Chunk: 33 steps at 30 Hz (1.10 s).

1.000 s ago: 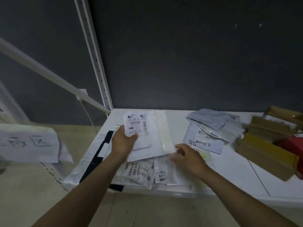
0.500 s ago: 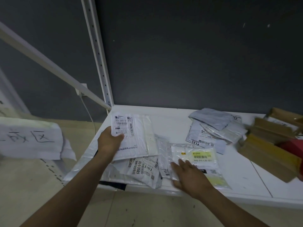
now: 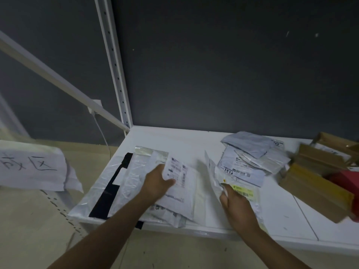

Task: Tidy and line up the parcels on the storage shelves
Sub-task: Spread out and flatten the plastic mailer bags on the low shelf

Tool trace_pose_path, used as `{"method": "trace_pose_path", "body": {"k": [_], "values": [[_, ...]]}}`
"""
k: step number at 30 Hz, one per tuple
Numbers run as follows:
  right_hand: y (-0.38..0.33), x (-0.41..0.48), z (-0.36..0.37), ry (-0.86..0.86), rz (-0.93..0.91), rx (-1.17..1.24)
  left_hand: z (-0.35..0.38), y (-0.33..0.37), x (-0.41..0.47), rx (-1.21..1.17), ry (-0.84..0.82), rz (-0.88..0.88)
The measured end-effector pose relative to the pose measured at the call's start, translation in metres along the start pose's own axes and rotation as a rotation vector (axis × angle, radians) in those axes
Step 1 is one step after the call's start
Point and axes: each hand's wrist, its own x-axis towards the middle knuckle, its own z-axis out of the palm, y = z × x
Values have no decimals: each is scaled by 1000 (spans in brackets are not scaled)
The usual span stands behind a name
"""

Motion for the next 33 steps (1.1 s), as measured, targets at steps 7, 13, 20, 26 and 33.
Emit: {"method": "trace_pose_path", "body": {"k": [7, 13, 20, 26, 33], "values": [[-3, -12, -9, -168, -133, -301, 42, 2, 0, 599, 37, 155], [-5, -19, 5, -146, -291, -537, 39, -30, -6, 685, -28, 72], [-11, -12, 5, -170, -247, -523, 57, -32, -10, 477, 82, -13], [17, -14, 34, -406, -137, -622, 67, -32, -5, 628, 86, 70], [-6, 1, 28, -492, -151, -569, 45, -37, 5, 860, -112, 344]]}}
